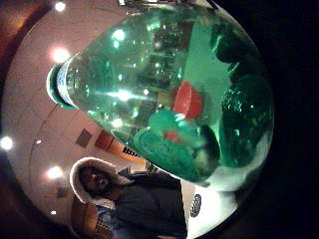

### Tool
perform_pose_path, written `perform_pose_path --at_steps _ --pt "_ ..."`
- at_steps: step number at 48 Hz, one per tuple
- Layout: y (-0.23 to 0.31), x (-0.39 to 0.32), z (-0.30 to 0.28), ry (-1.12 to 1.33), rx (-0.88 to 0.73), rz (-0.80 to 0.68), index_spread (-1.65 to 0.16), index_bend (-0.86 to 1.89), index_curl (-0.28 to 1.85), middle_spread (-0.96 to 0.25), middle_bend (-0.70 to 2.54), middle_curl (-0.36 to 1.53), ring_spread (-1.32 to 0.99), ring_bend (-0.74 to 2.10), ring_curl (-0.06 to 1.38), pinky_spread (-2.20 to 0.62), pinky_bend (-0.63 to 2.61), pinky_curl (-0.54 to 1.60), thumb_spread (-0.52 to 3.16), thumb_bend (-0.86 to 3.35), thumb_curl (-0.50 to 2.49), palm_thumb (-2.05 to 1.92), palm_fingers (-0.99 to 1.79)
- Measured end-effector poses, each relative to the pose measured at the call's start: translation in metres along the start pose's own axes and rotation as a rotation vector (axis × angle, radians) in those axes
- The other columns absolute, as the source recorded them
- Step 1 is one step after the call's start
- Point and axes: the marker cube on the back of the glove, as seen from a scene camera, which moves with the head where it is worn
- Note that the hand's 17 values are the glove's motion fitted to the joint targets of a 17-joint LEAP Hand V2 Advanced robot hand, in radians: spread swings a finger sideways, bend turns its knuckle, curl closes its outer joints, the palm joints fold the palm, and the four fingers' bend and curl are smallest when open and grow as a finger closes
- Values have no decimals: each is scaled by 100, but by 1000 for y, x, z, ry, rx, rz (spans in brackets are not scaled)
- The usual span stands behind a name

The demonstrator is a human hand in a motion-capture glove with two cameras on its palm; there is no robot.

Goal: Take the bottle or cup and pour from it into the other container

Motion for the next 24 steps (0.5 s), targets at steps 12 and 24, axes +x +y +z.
perform_pose_path --at_steps 12,24 --pt "3 -34 12 76 144 -173 -29 9 24 -20 36 43 -14 63 43 6 46 35 52 -3 56 99 113" --pt "-4 -107 32 369 7 -172 -27 10 24 -20 37 46 -16 66 44 -2 49 37 41 -4 62 98 114"
